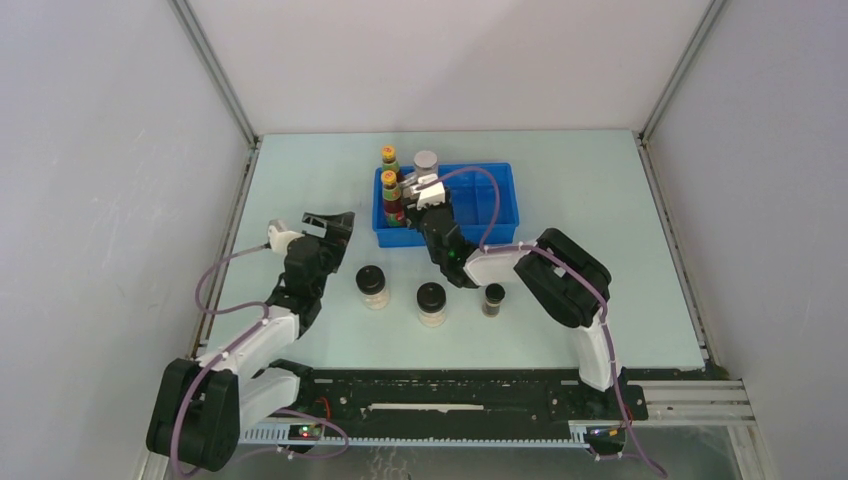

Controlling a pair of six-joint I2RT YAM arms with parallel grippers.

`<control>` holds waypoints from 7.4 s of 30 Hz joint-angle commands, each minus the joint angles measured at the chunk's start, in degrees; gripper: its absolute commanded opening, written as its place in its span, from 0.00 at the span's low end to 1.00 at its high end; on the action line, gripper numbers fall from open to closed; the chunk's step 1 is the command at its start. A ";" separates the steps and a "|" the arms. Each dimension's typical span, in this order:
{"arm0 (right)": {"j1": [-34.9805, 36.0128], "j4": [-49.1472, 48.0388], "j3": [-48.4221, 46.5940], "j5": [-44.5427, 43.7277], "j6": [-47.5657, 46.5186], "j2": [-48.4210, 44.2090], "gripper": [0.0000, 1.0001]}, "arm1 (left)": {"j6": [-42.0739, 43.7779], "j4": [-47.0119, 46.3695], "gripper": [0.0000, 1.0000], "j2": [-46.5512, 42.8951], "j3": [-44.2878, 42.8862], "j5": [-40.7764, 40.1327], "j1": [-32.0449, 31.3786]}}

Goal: Organize the condiment bottles
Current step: Place the bottle in the storage box, then adjust the bottle in the storage box.

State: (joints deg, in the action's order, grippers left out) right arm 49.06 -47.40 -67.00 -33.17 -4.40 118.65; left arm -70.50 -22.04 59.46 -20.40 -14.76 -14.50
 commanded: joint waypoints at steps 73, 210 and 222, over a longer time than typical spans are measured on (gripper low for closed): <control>-13.25 53.19 -27.75 45.44 2.93 -2.63 0.71 | 6.47 3.17 1.00 -3.98 -4.97 -0.53 -2.02; -9.57 42.54 -7.69 31.38 6.75 -11.51 0.00 | 12.05 5.55 1.00 -6.81 -6.93 0.34 -5.01; -10.34 42.15 -8.34 28.94 6.69 -9.32 0.00 | 11.88 5.63 1.00 -6.73 -6.76 0.35 -5.01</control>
State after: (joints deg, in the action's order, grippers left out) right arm 39.09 -8.27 -74.76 -1.43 2.04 107.11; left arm -59.92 -15.73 53.56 -23.16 -13.56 -19.22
